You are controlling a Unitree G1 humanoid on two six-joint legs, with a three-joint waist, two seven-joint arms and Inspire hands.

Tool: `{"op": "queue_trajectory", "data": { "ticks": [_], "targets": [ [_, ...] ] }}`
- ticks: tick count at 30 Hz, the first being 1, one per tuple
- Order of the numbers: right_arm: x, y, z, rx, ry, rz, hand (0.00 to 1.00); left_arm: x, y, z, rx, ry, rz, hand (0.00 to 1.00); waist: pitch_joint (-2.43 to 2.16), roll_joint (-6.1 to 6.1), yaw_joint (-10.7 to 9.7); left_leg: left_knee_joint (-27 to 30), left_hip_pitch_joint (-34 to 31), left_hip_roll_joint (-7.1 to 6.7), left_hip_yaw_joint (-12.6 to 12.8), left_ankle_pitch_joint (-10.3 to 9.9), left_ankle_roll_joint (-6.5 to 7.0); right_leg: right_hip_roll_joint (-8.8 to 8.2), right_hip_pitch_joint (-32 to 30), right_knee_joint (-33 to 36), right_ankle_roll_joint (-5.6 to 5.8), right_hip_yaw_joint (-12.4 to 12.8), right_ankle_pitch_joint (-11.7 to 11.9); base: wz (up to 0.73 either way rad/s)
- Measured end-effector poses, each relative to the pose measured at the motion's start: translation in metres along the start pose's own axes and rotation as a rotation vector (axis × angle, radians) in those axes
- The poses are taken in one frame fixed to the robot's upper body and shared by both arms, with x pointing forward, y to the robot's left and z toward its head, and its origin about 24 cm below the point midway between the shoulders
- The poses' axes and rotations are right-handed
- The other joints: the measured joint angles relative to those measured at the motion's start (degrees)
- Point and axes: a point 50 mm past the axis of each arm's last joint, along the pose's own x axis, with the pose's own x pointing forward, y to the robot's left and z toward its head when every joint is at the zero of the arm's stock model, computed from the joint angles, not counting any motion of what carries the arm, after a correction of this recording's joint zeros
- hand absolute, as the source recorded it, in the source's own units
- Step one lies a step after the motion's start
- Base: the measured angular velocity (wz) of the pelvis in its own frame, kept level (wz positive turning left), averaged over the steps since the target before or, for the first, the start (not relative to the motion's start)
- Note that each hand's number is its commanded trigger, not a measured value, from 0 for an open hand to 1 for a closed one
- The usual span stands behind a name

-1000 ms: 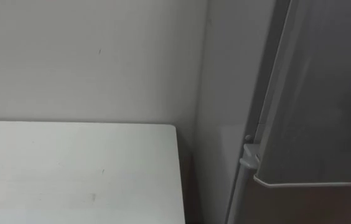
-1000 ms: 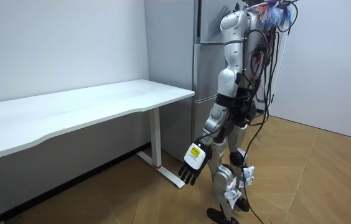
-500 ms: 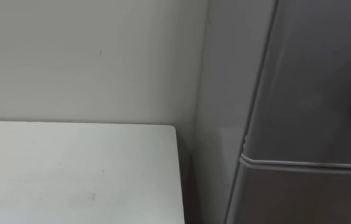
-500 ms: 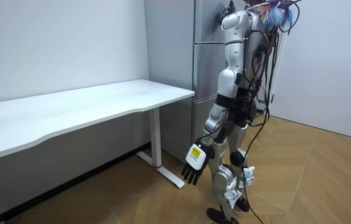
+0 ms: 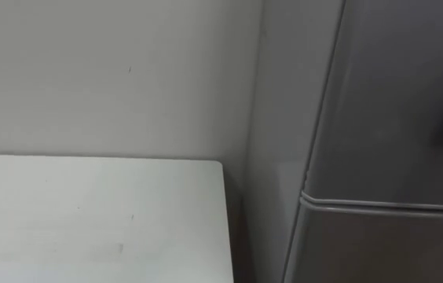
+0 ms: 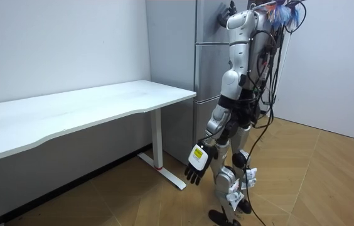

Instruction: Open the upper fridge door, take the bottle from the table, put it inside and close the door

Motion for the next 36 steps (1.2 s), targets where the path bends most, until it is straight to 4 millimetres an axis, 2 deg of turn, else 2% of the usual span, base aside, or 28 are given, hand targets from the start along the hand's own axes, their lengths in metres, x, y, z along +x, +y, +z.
{"op": "queue_trajectory", "data": {
  "ticks": [1, 2, 3, 4, 5, 6, 7, 8, 10, 13, 26, 31, 36],
  "targets": [
    [0.0, 0.001, -0.001, -0.002, 0.003, 0.001, 0.0, 0.0, 0.0, 0.0, 0.0, 0.0, -0.001, 0.0, -0.03, -0.71, 0.0, 0.01, -0.06, -0.01, 0.0, 0.0, 0.0, 0.0, 0.0, 0.0, 0.01, 0.0, 0.05, 0.0],
    [0.001, 0.002, -0.003, -0.007, 0.009, 0.003, 0.0, 0.0, 0.0, 0.001, 0.0, 0.0, -0.004, 0.0, 0.15, -0.42, 0.0, 0.06, -0.11, 0.07, -0.03, 0.0, 0.01, 0.01, 0.01, 0.0, -0.01, 0.0, 0.16, 0.0],
    [0.001, 0.003, -0.004, -0.008, 0.011, 0.008, 0.0, 0.0, 0.0, 0.001, 0.0, 0.001, -0.007, 0.0, 0.08, -0.8, 0.0, 0.15, -0.13, 0.08, -0.08, 0.02, 0.01, 0.0, 0.01, 0.05, -0.02, -0.01, 0.23, 0.0],
    [0.001, 0.003, -0.004, -0.01, 0.013, 0.011, 0.0, 0.0, 0.0, 0.002, 0.0, 0.001, -0.008, 0.0, 0.01, 0.16, 0.0, 0.21, -0.13, 0.13, -0.11, 0.02, 0.01, 0.0, 0.03, 0.06, -0.04, -0.01, 0.26, 0.0],
    [0.001, 0.003, -0.005, -0.015, 0.018, 0.017, 0.0, 0.0, 0.0, 0.002, 0.0, 0.003, -0.012, 0.0, 0.13, -0.11, 0.0, 0.3, -0.15, 0.19, -0.17, 0.03, 0.0, 0.0, 0.03, 0.1, -0.05, -0.01, 0.3, 0.0],
    [0.002, 0.003, -0.006, -0.02, 0.022, 0.021, 0.0, 0.001, 0.0, 0.003, 0.001, 0.002, -0.017, 0.0, 0.02, -0.14, 0.0, 0.49, -0.23, 0.22, -0.24, 0.03, 0.0, 0.02, 0.02, 0.1, -0.07, -0.01, 0.37, 0.0],
    [0.001, 0.003, -0.007, -0.024, 0.023, 0.023, 0.0, 0.001, 0.0, 0.004, 0.001, 0.0, -0.019, 0.0, 0.15, -1.15, 0.03, 0.57, -0.32, 0.22, -0.36, 0.03, 0.01, 0.02, -0.05, 0.11, -0.07, 0.0, 0.39, 0.0],
    [0.001, 0.003, -0.009, -0.043, 0.024, 0.028, 0.0, 0.001, 0.0, 0.004, 0.001, -0.003, -0.02, 0.0, 0.16, -0.72, 0.08, 0.66, -0.45, 0.19, -0.89, 0.04, 0.0, 0.06, -0.12, 0.09, -0.13, 0.02, 0.47, 0.0],
    [0.0, 0.004, -0.012, -0.057, 0.026, 0.034, 0.0, 0.0, 0.0, 0.002, 0.001, 0.004, -0.02, 0.0, 0.06, -0.76, 0.13, 0.73, -0.49, 0.27, -0.92, 0.07, -0.05, 0.07, -0.14, 0.09, -0.25, 0.06, 0.57, 0.0],
    [-0.001, 0.004, -0.014, -0.065, 0.035, 0.038, 0.0, 0.0, 0.001, 0.002, 0.001, 0.003, -0.017, 0.0, 0.1, -1.37, 0.21, 0.77, -0.51, 0.43, -0.9, 0.15, -0.17, 0.0, -0.19, 0.09, -0.41, 0.1, 0.66, 0.0],
    [0.0, 0.002, -0.019, -0.107, 0.025, 0.06, 0.0, -0.001, 0.011, -0.002, 0.005, -0.006, 0.009, 0.0, -0.14, -1.15, 0.21, 1.11, -0.69, 0.74, -0.86, 0.24, -0.35, 0.21, -0.19, -0.02, -0.73, 0.11, 0.86, 0.0],
    [0.0, -0.002, -0.026, -0.122, 0.031, 0.098, 0.0, -0.003, 0.014, -0.009, -0.02, 0.012, 0.021, 0.0, -0.58, -1.06, 0.07, 1.12, -0.48, 0.7, -0.85, 0.24, -0.34, 0.21, 0.04, -0.03, -0.67, 0.3, 0.97, 0.0],
    [0.003, -0.007, -0.033, -0.147, 0.049, 0.126, 0.0, -0.003, 0.014, -0.009, -0.019, 0.01, 0.022, 0.0, -0.57, -1.04, -0.34, 2.07, -0.66, 0.71, -1.41, 0.12, -0.18, 0.16, 0.9, -0.91, -0.42, -0.29, 1.4, 0.06]
  ]
}}
